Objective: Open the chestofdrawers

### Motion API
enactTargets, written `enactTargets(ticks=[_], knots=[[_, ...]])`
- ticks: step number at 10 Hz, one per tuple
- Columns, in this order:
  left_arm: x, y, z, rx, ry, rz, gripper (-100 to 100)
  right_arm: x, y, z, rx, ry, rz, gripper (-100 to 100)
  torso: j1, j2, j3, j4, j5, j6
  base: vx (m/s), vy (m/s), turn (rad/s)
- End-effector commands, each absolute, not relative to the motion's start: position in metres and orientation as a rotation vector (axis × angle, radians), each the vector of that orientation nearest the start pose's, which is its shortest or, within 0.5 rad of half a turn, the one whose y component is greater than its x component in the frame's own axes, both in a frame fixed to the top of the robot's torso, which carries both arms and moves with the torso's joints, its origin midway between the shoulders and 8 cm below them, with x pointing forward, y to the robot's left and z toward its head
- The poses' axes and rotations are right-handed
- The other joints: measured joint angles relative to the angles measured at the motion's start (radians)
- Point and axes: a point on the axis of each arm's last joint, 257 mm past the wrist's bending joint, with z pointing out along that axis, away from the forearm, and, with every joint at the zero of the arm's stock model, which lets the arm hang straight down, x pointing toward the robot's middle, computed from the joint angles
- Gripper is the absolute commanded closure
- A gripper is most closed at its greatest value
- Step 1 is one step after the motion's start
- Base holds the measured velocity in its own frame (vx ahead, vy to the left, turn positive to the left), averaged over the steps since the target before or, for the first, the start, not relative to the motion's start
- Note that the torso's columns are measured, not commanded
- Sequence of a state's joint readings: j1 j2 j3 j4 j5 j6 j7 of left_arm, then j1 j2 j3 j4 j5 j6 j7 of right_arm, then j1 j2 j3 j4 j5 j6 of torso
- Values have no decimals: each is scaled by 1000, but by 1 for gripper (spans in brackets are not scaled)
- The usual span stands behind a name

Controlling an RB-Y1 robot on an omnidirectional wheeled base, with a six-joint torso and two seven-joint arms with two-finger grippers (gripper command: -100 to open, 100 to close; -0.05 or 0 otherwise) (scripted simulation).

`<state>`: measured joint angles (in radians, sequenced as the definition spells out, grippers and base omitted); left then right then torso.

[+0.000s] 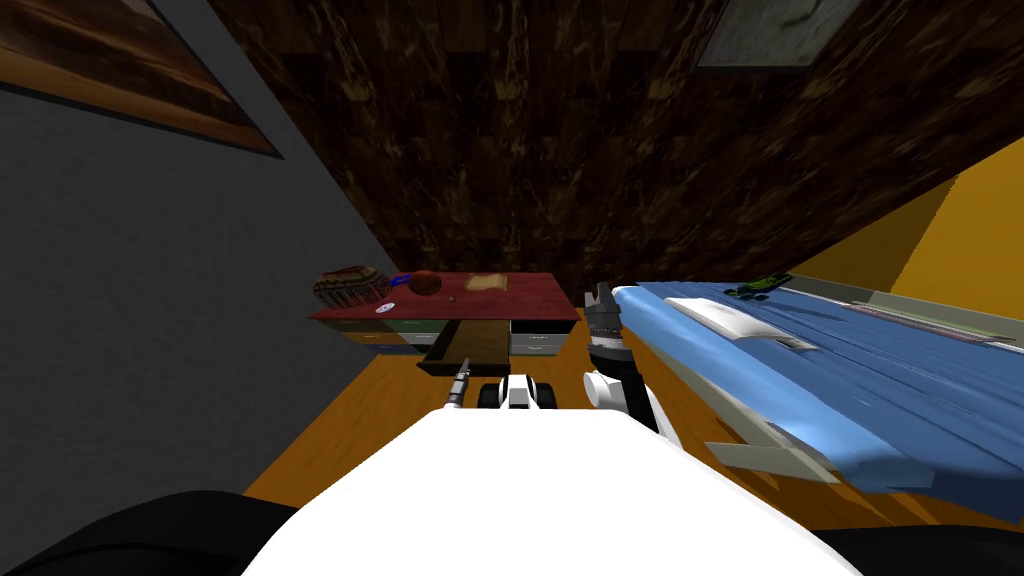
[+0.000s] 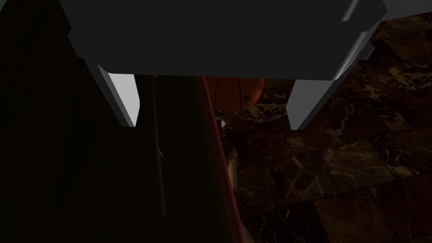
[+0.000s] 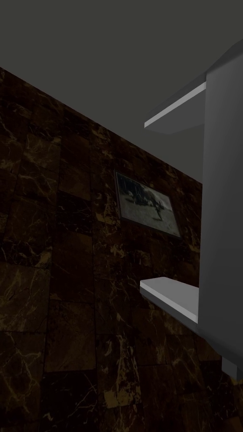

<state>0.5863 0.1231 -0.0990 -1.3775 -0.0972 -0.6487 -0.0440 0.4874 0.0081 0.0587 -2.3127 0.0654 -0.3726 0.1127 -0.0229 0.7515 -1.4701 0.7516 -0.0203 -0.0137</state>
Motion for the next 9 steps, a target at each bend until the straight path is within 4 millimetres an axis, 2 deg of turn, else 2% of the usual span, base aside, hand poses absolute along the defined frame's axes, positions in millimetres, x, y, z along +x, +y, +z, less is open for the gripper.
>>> enactTargets(ticks=[1,2,3,4,9], knots=[[298,273,-375,-1087,1373,-1011,-100,362,-255,18,649,731,1198,0,-2,1,1,1,-1,-1,-3,-9,4],[298,273,-375,-1087,1373,-1011,-100,362,-255,18,649,731,1198,0,-3,3,1,2,-3,-2,0,0,0],[295,270,-392,-1126,1406,-999,-100,362,-255,18,649,731,1198,0,-4,4,2,3,-4,-3,2,17,-32],[294,269,-395,-1134,1413,-996,0,362,-255,18,649,731,1199,0,-1,4,1,-1,1,0,0,21,-24],[291,267,-410,-1168,1443,-981,0,362,-255,18,649,731,1198,0,17,-4,-3,-10,15,11,1,6,-8]])
